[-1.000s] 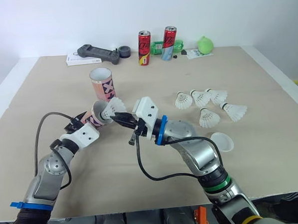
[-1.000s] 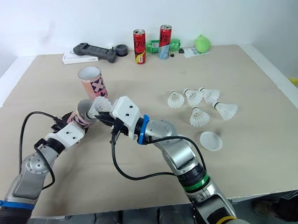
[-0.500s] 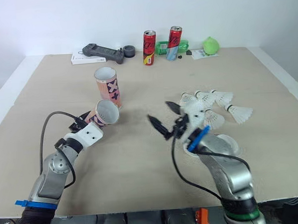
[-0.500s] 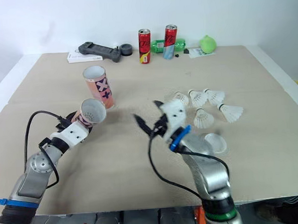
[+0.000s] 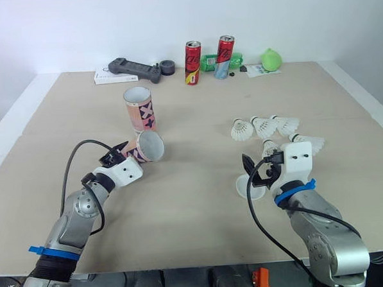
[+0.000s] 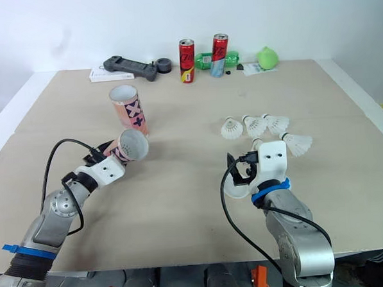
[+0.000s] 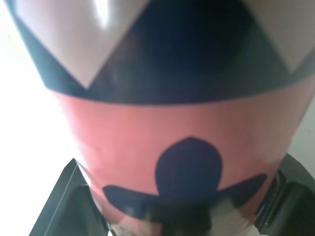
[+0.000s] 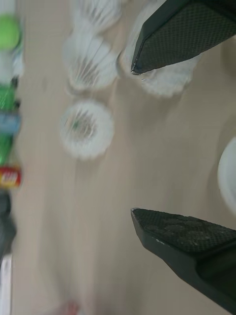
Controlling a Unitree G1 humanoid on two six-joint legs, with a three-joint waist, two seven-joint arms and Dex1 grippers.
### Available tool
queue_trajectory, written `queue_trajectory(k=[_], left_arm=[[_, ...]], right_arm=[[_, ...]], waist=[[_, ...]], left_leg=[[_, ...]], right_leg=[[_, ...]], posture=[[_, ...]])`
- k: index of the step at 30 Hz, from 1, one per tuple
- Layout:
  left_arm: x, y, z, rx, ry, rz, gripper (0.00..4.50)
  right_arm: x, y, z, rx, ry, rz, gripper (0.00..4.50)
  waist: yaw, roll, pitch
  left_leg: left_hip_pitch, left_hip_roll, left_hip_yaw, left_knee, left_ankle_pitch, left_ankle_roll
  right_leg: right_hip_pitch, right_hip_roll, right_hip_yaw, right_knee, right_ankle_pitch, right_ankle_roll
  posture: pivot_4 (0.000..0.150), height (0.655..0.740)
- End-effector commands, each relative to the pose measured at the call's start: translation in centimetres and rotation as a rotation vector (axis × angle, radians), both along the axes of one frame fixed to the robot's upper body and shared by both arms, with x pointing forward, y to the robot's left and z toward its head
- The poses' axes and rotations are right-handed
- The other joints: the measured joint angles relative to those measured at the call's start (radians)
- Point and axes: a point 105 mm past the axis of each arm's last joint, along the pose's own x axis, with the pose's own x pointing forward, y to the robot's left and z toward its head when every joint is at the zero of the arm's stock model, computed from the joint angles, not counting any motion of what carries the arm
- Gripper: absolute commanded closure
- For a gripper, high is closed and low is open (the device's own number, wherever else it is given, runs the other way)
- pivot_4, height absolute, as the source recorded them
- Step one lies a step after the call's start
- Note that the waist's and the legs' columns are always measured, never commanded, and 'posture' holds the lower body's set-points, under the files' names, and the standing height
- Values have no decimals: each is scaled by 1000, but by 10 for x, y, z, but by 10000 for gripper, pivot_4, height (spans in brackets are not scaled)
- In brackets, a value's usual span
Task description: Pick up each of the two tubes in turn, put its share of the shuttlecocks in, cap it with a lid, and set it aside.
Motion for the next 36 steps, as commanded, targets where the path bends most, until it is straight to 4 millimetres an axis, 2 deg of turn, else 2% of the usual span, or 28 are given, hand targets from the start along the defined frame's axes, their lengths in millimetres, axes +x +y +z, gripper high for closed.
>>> queue_trajectory(k=[1, 5, 10, 14, 15, 16, 17, 19, 20, 24, 25, 32, 36], left_arm=[[-2, -7, -10, 32, 34, -29, 14736], [-3, -7, -10, 34, 33, -28, 14736], [-3, -4, -5, 12, 21, -8, 14736], [-6, -4, -3, 7, 13, -5, 14736], [-6, -5, -2, 6, 12, -5, 14736], [-7, -5, -2, 4, 12, -4, 14736], [-8, -4, -2, 3, 11, -3, 14736], [-8, -3, -2, 1, 9, 2, 14736], [-8, -3, -1, 1, 9, 3, 14736], [-9, -4, -1, -1, 7, 1, 14736], [-9, -4, -1, -1, 7, -1, 14736], [-8, -8, -1, -3, 8, -14, 14736], [-7, -8, -1, -1, 11, -19, 14736]], right_arm=[[5, -6, 1, 5, -1, -30, 463], [22, -10, -10, 47, 48, -59, 463], [49, -20, -14, 93, 61, -124, 463], [63, -26, -15, 122, 62, -156, 463], [65, -28, -16, 124, 61, -162, 5631], [67, -30, -16, 124, 60, -172, 8399], [68, -31, -17, 127, 59, -178, 13801], [70, -31, -18, 131, 57, -179, 21699], [70, -29, -19, 134, 59, -175, 29571], [71, -26, -20, 139, 60, -172, 42612], [71, -26, -20, 140, 58, -174, 43860], [65, -31, -12, 147, 30, -180, 43860], [55, -32, 8, 131, -33, -123, 43860]], waist=[[0, 0, 0], [-1, 1, 0], [-1, 1, 0], [-3, 1, 0], [-3, 1, 0], [-3, 1, 0], [-3, 1, 0], [-4, 1, 0], [-4, 1, 0], [-4, 1, 0], [-5, 1, 0], [-5, 1, 0], [-5, 1, 0]], left_leg=[[0, 0, 0, 0, 0, 0], [0, 0, 1, 0, 0, 0], [0, 0, 3, 0, 0, 1], [-1, 0, 4, 0, 0, 1], [-1, 0, 5, -1, 0, 1], [-1, 0, 5, -1, 0, 1], [-1, 0, 5, -2, 0, 1], [-1, 0, 5, -3, 0, 1], [-1, 0, 5, -4, 0, 1], [-1, 0, 5, -5, 0, 1], [-1, 0, 5, -5, 0, 1], [-1, 0, 5, -5, 0, 1], [-1, -1, 5, -5, 0, 1]], right_leg=[[0, 0, 0, 0, 0, 0], [0, 0, 1, 0, 0, 0], [0, 0, 3, 0, 0, 1], [-1, 1, 6, -1, 2, 5], [-1, 1, 7, -1, 2, 6], [-1, 1, 7, -1, 2, 6], [-2, 1, 7, -1, 2, 6], [-2, 1, 8, -1, 2, 7], [-2, 1, 8, -1, 2, 6], [-3, 2, 8, -1, 2, 6], [-3, 2, 9, -1, 1, 6], [-3, 2, 9, -1, 1, 7], [-3, 2, 9, -1, 1, 7]], posture=[[1500, 7400], [1500, 7400], [1500, 7400], [1500, 7400], [1500, 7400], [1500, 7400], [1500, 7400], [1500, 7400], [1500, 7400], [1500, 7400], [1500, 7400], [1500, 7400], [1500, 7400]])
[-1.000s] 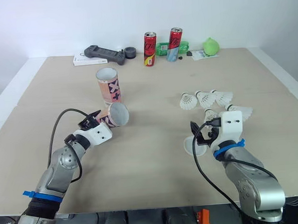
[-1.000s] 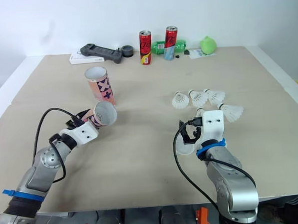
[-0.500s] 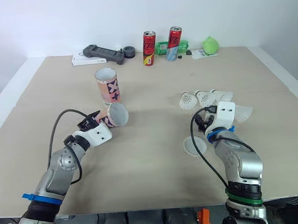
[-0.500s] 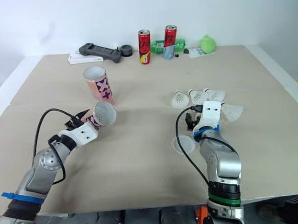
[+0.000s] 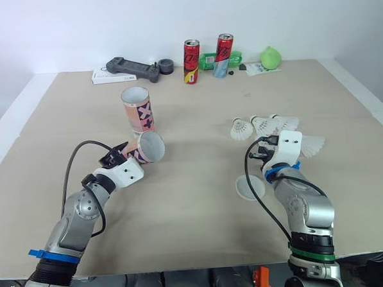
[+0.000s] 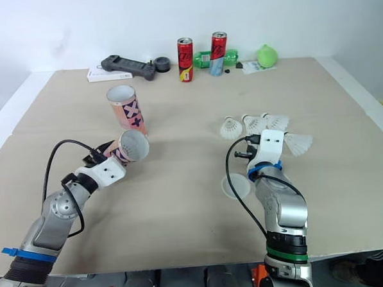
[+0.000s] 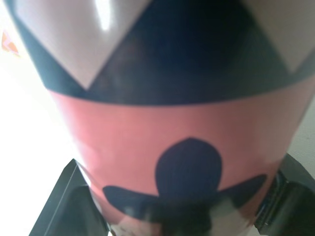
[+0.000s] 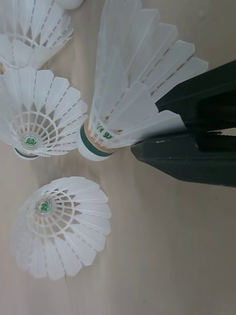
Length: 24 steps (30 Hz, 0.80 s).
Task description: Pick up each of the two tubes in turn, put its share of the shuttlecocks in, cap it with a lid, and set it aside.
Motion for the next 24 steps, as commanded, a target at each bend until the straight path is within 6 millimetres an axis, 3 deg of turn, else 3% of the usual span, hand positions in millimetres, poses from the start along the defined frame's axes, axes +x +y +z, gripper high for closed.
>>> queue_trajectory(k=[1, 5, 9, 15, 24], left_arm=[[-2, -7, -3, 0, 16, -36, 14736], [-2, -7, -4, 5, 21, -38, 14736], [1, -10, -5, 10, 26, -48, 14736], [5, -12, -5, 19, 32, -53, 14736], [3, -11, -5, 18, 30, -47, 14736]], right_arm=[[-12, -4, 39, -28, -131, 50, 43860], [-26, 11, 65, -46, -210, 201, 43860], [-59, 85, 100, -142, -376, 715, 43860], [-67, 142, 103, -160, -413, 1014, 43860], [-56, 192, 84, -207, -401, 1152, 43860]], waist=[[0, 0, 0], [-1, 0, 0], [-3, 0, 0], [-4, 0, 0], [-3, 0, 0]], left_leg=[[0, 0, 0, 0, 0, 0], [0, 0, 0, 0, 0, 0], [0, 0, 0, 0, 0, 0], [1, 0, 0, 1, 0, 0], [0, 0, 0, 1, 0, 1]], right_leg=[[0, 0, 0, 0, 0, 0], [0, 0, 0, 0, 0, 0], [0, 0, 1, 0, 0, 0], [0, 1, 0, 0, -2, -3], [0, 1, 0, 0, 1, 0]], posture=[[1500, 7400], [1500, 7400], [1500, 7400], [1500, 7400], [1500, 7400]])
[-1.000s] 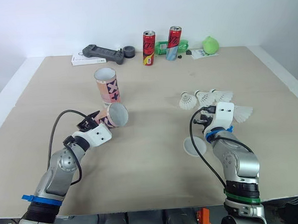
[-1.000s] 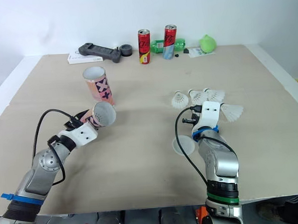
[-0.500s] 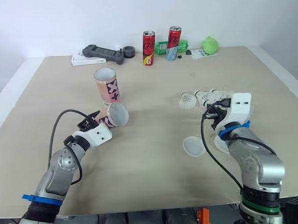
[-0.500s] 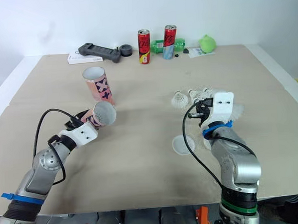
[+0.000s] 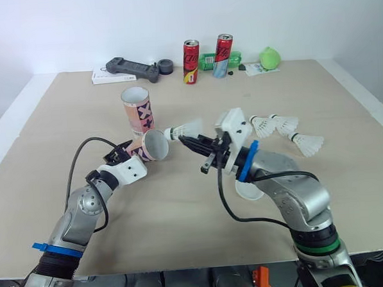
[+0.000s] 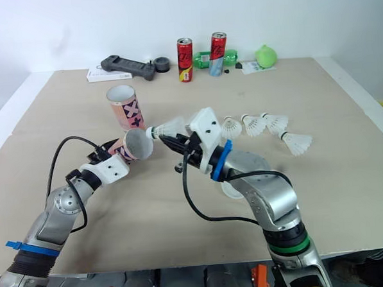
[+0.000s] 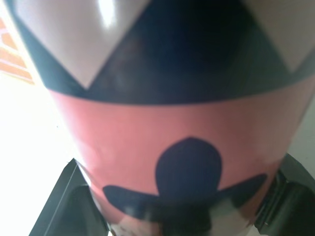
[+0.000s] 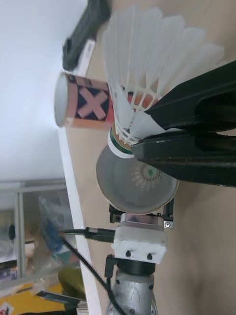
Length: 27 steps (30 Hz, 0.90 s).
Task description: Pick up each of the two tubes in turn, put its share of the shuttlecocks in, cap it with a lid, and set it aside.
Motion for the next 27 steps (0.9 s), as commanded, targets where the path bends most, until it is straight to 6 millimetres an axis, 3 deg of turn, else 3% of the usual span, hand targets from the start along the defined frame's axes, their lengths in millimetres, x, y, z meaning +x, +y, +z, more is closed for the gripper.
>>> queue_trajectory(k=[1, 4, 7, 8, 9, 10, 11, 12, 13, 14, 15, 18, 22, 27], left_arm=[[-4, -5, -6, 3, 23, -16, 14736], [-6, -5, -6, -1, 22, -14, 14736], [-6, -6, -6, -4, 22, -13, 14736], [-7, -6, -7, -5, 22, -14, 14736], [-7, -6, -7, -5, 23, -14, 14736], [-8, -6, -7, -5, 25, -15, 14736], [-8, -5, -7, -4, 26, -15, 14736], [-9, -5, -7, -4, 27, -16, 14736], [-9, -5, -7, -4, 28, -15, 14736], [-9, -5, -7, -4, 28, -15, 14736], [-9, -5, -8, -3, 29, -16, 14736], [-9, -5, -8, -4, 30, -18, 14736], [-8, -9, -8, -6, 31, -29, 14736], [-7, -8, -7, -4, 29, -28, 14736]], right_arm=[[-6, 20, 2, -24, -57, 74, 43860], [-8, 32, -2, -48, -73, 115, 43860], [-10, 35, 4, -14, -79, 131, 37166], [-10, 34, 6, 2, -80, 131, 31746], [-12, 28, 9, 35, -72, 126, 29907], [-14, 22, 11, 63, -62, 115, 25015], [-14, 14, 12, 90, -50, 94, 25015], [-13, 7, 13, 109, -41, 73, 18524], [-12, 2, 12, 120, -35, 48, 15327], [-11, -1, 12, 126, -32, 32, 15327], [-4, -11, 10, 120, -42, -42, 7494], [38, -63, -11, 57, -28, -451, 433], [67, -97, -31, 50, 61, -744, 433], [88, -109, -47, 39, 119, -854, 433]], waist=[[0, 0, 0], [0, 0, 0], [0, 0, 0], [0, 0, 0], [0, 0, 0], [0, 0, 0], [0, 0, 0], [0, 0, 0], [0, 0, 0], [1, 0, 0], [0, 0, 0], [1, 0, 0], [0, 0, 0], [-1, 0, 0]], left_leg=[[0, 0, 0, 0, 0, 0], [0, 0, 0, 0, 0, 0], [0, 0, 0, 0, 0, 0], [0, 0, 0, 0, 0, 0], [0, 0, 0, 0, 0, 0], [0, 0, 0, 0, 0, 0], [0, 0, 0, 0, 0, 0], [0, 0, 0, 0, 0, 0], [0, 0, 0, 0, 0, -1], [0, 0, 0, 0, 0, -1], [0, 0, 0, 0, -1, -1], [0, 0, 0, 0, -1, -1], [1, 0, 2, 0, 0, -1], [0, 0, 2, -1, 0, -1]], right_leg=[[0, 0, 0, 0, 0, 0], [0, 0, 0, 0, 0, 0], [0, 0, 0, 0, 0, 0], [0, 0, 0, 0, 0, 0], [0, 0, 0, 0, 0, 0], [0, 0, 0, 0, 0, 0], [0, 0, 0, 0, 0, 0], [0, 0, 0, 0, 0, 0], [0, 0, 0, 0, 0, 0], [0, 0, 0, 0, 0, 0], [0, 0, 0, 0, -1, 0], [0, 0, -1, 0, 0, 0], [-1, 0, 1, 0, 0, -2], [-1, 0, 1, 0, 1, 0]], posture=[[1500, 7400], [1500, 7400], [1500, 7400], [1500, 7400], [1500, 7400], [1500, 7400], [1500, 7400], [1500, 7400], [1500, 7400], [1500, 7400], [1500, 7400], [1500, 7400], [1500, 7400], [1500, 7400]])
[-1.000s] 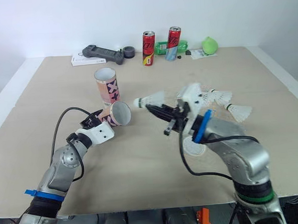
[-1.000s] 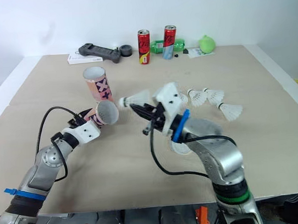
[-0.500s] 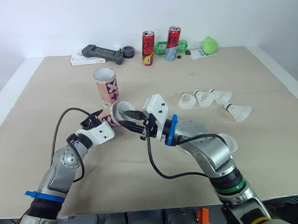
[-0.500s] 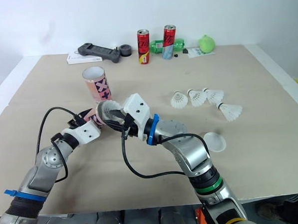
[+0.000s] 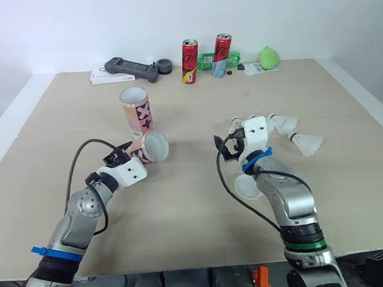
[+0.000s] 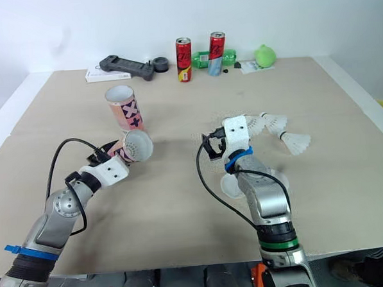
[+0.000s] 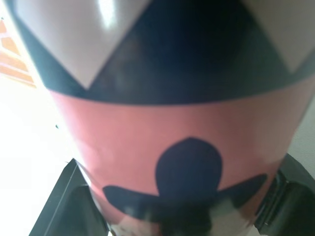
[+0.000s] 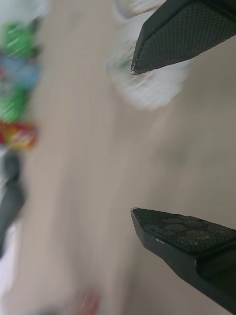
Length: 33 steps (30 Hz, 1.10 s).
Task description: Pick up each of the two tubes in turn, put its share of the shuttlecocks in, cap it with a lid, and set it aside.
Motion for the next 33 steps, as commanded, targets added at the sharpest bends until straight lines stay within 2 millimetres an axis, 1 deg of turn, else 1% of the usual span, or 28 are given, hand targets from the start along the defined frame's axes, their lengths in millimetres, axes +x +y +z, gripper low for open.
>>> queue_trajectory(k=[1, 6, 10, 13, 15, 17, 18, 20, 23, 25, 29, 33], left_arm=[[-2, -7, -6, 2, 26, -30, 14736], [-4, -7, -7, -2, 28, -27, 14736], [-6, -7, -7, -4, 27, -22, 14736], [-7, -6, -6, -5, 25, -17, 14736], [-6, -5, -5, -6, 21, -12, 14736], [-6, -4, -4, -8, 16, -5, 14736], [-6, -4, -4, -9, 15, -3, 14736], [-6, -4, -4, -10, 14, -1, 14736], [-7, -5, -4, -11, 14, -1, 14736], [-7, -5, -4, -12, 13, -1, 14736], [-6, -6, -3, -14, 11, -3, 14736], [-5, -6, -3, -13, 11, -5, 14736]], right_arm=[[13, -3, 13, 12, -46, -42, 433], [34, 6, 11, 42, -34, -57, 433], [51, 5, 7, 66, 2, -126, 433], [60, 6, 6, 84, 14, -156, 433], [64, 6, 6, 94, 13, -175, 5715], [68, 3, 8, 104, 6, -196, 12502], [69, 3, 8, 106, 4, -200, 17583], [70, 3, 8, 108, 4, -199, 24703], [70, 3, 7, 109, 4, -199, 37700], [70, 3, 6, 107, 4, -197, 44029], [68, 6, 8, 110, -1, -190, 44569], [63, 12, 16, 130, -26, -146, 44569]], waist=[[0, 0, 0], [-2, 0, 0], [-6, 0, 0], [-10, 0, 0], [-12, 0, 0], [-12, 0, 0], [-12, 0, 0], [-13, 0, 0], [-14, 0, 0], [-14, 0, 0], [-14, 0, 0], [-14, 0, 0]], left_leg=[[0, 0, 0, 0, 0, 0], [0, 0, 0, 0, 0, 0], [0, 0, 0, 0, 0, 0], [0, 0, 0, 0, 0, 0], [0, 0, 0, 0, 0, 0], [0, 0, 0, -1, 0, 0], [0, 0, 0, -1, 0, 0], [0, 0, 0, -1, 0, 0], [0, 0, 0, -1, 0, 0], [0, 0, 0, -1, 0, 0], [0, 0, 0, -1, 0, 0], [0, 0, 0, -1, 0, 0]], right_leg=[[0, 0, 0, 0, 0, 0], [0, 0, 0, 0, 0, 1], [0, 0, 1, 0, 1, 1], [0, 0, 1, 0, 1, 0], [0, 0, 1, 0, 1, 0], [0, 0, 1, 0, 1, 0], [0, 0, 1, 0, 1, 0], [0, 0, 1, 0, 1, 0], [0, 0, 1, 0, 1, 0], [0, 0, 1, 0, 1, 0], [0, 0, 1, 0, 1, 0], [0, 0, 1, 0, 1, 0]], posture=[[1500, 7400], [1500, 7400], [1500, 7400], [1500, 7400], [1500, 7400], [1500, 7400], [1500, 7400], [1500, 7400], [1500, 7400], [1500, 7400], [1500, 7400], [1500, 7400]])
